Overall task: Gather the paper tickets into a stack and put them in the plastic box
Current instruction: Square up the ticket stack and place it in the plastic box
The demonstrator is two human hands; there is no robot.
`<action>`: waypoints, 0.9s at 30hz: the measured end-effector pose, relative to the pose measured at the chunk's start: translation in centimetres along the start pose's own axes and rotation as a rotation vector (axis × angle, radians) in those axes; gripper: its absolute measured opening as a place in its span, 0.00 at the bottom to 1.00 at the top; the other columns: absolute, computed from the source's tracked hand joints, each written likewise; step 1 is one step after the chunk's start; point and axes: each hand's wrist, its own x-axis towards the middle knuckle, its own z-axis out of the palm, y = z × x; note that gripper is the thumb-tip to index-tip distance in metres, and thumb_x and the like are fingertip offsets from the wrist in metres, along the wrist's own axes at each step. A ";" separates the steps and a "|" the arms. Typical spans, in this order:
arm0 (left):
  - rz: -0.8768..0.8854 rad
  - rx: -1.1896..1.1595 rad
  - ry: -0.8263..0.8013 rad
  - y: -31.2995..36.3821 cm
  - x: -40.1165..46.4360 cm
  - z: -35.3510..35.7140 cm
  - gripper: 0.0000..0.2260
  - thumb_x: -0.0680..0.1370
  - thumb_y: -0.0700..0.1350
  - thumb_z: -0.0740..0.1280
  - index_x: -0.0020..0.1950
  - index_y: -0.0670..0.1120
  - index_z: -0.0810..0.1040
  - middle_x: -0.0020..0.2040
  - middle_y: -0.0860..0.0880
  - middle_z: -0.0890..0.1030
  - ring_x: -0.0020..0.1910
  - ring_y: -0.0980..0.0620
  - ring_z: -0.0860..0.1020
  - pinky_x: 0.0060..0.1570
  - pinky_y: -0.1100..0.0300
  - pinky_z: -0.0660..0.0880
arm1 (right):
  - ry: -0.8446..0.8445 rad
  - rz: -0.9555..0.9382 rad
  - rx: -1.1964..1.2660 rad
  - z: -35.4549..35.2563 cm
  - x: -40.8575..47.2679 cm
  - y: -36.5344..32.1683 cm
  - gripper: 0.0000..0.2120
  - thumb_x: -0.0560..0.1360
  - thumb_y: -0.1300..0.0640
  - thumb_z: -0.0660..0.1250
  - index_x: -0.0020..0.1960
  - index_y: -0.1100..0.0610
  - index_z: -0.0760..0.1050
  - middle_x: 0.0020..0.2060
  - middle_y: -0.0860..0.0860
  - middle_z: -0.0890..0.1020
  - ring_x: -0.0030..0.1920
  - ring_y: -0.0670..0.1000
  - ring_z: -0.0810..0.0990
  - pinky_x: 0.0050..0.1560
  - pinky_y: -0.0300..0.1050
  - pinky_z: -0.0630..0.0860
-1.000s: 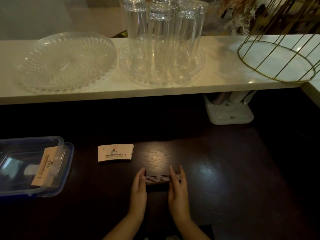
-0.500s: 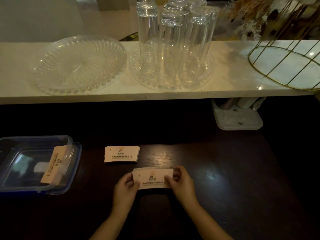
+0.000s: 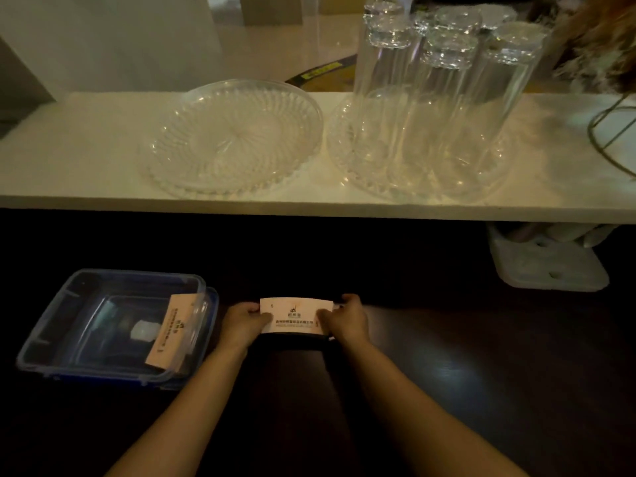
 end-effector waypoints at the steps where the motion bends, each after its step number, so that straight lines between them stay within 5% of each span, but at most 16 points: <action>1: 0.011 0.029 0.006 -0.1 0.6 -0.1 0.14 0.72 0.35 0.67 0.56 0.36 0.77 0.54 0.36 0.81 0.48 0.43 0.79 0.47 0.53 0.75 | 0.000 -0.001 -0.009 0.5 0.3 -0.1 0.24 0.71 0.61 0.69 0.63 0.62 0.64 0.56 0.60 0.79 0.54 0.58 0.80 0.54 0.55 0.79; 7: -0.018 0.134 -0.032 -1.3 1.8 -0.7 0.17 0.70 0.40 0.71 0.57 0.38 0.76 0.55 0.38 0.80 0.50 0.44 0.79 0.52 0.53 0.76 | 0.008 0.067 -0.124 1.6 1.3 0.5 0.20 0.70 0.58 0.71 0.58 0.60 0.67 0.54 0.58 0.80 0.50 0.56 0.81 0.48 0.48 0.81; 13: -0.030 0.065 -0.222 -0.9 2.1 -0.7 0.18 0.74 0.37 0.66 0.63 0.38 0.72 0.60 0.39 0.78 0.53 0.47 0.77 0.47 0.59 0.72 | -0.016 0.058 -0.177 1.5 1.8 1.3 0.25 0.70 0.57 0.72 0.62 0.59 0.67 0.61 0.59 0.73 0.53 0.56 0.78 0.45 0.42 0.77; 19: -0.061 0.002 -0.323 -1.5 1.6 -0.6 0.17 0.76 0.37 0.61 0.65 0.41 0.70 0.57 0.40 0.78 0.51 0.48 0.77 0.47 0.59 0.73 | -0.098 0.073 -0.118 1.6 1.0 1.9 0.28 0.65 0.62 0.75 0.61 0.60 0.69 0.59 0.57 0.74 0.55 0.56 0.78 0.53 0.51 0.80; 21: -0.045 -0.110 -0.322 -1.8 1.0 -0.1 0.15 0.77 0.38 0.58 0.63 0.43 0.69 0.53 0.42 0.78 0.46 0.51 0.76 0.43 0.60 0.73 | -0.069 -0.004 -0.132 1.3 0.1 2.2 0.25 0.64 0.63 0.75 0.57 0.56 0.68 0.55 0.52 0.72 0.56 0.54 0.75 0.55 0.44 0.79; 24: -0.010 -0.378 -0.114 -2.4 -0.2 1.5 0.07 0.79 0.44 0.55 0.52 0.47 0.71 0.52 0.40 0.77 0.46 0.48 0.75 0.45 0.56 0.72 | -0.057 -0.253 -0.086 1.1 -2.0 3.0 0.26 0.65 0.66 0.72 0.52 0.44 0.64 0.48 0.42 0.72 0.50 0.43 0.75 0.45 0.24 0.72; 27: 0.002 -0.545 -0.008 -3.2 -2.0 3.2 0.12 0.78 0.53 0.55 0.52 0.48 0.73 0.48 0.46 0.78 0.46 0.50 0.76 0.42 0.59 0.70 | -0.014 -0.441 -0.152 0.3 -4.0 4.4 0.29 0.68 0.65 0.70 0.64 0.50 0.64 0.58 0.41 0.69 0.57 0.33 0.68 0.55 0.18 0.61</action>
